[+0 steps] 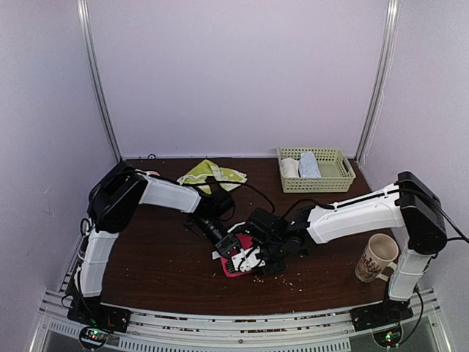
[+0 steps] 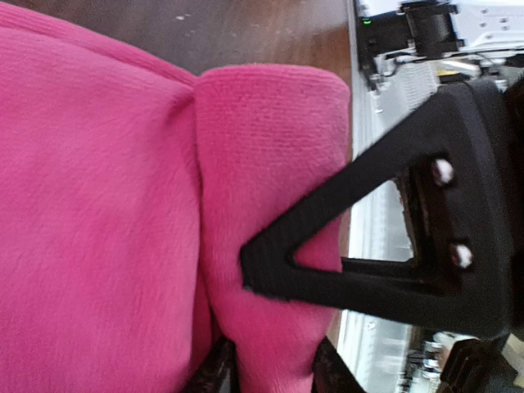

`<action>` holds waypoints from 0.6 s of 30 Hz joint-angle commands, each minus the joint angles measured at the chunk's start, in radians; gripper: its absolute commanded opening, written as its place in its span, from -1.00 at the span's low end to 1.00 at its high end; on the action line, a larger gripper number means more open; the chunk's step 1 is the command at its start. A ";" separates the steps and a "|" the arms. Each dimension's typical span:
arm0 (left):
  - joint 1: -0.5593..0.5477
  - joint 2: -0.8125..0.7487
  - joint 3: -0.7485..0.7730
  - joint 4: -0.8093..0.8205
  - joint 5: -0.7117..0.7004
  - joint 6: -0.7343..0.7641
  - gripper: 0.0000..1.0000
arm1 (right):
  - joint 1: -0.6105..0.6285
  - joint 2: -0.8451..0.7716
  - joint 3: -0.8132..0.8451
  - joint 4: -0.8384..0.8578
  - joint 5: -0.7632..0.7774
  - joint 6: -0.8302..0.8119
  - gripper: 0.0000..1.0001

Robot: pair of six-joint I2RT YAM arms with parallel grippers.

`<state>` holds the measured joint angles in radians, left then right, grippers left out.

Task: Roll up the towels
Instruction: Roll the towel at the center of the board.

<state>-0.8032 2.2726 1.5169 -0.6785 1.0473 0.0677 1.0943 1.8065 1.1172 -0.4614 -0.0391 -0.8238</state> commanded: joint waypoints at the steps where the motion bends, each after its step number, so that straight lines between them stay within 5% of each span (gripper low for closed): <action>1: 0.040 -0.195 -0.066 0.096 -0.401 -0.039 -0.28 | -0.019 0.085 0.048 -0.217 -0.186 0.012 -0.75; 9: 0.090 -0.565 -0.182 0.220 -0.999 -0.083 -0.02 | -0.190 0.342 0.338 -0.598 -0.591 0.039 -0.78; 14: 0.058 -0.791 -0.368 0.403 -0.999 -0.019 -0.04 | -0.305 0.599 0.635 -0.797 -0.664 0.061 -0.77; 18: -0.070 -0.928 -0.537 0.583 -0.924 0.125 0.03 | -0.349 0.778 0.839 -0.896 -0.685 0.120 -0.76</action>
<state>-0.7666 1.4109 1.1019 -0.2977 0.1074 0.0551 0.7719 2.3646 1.8835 -1.2549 -0.7895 -0.7681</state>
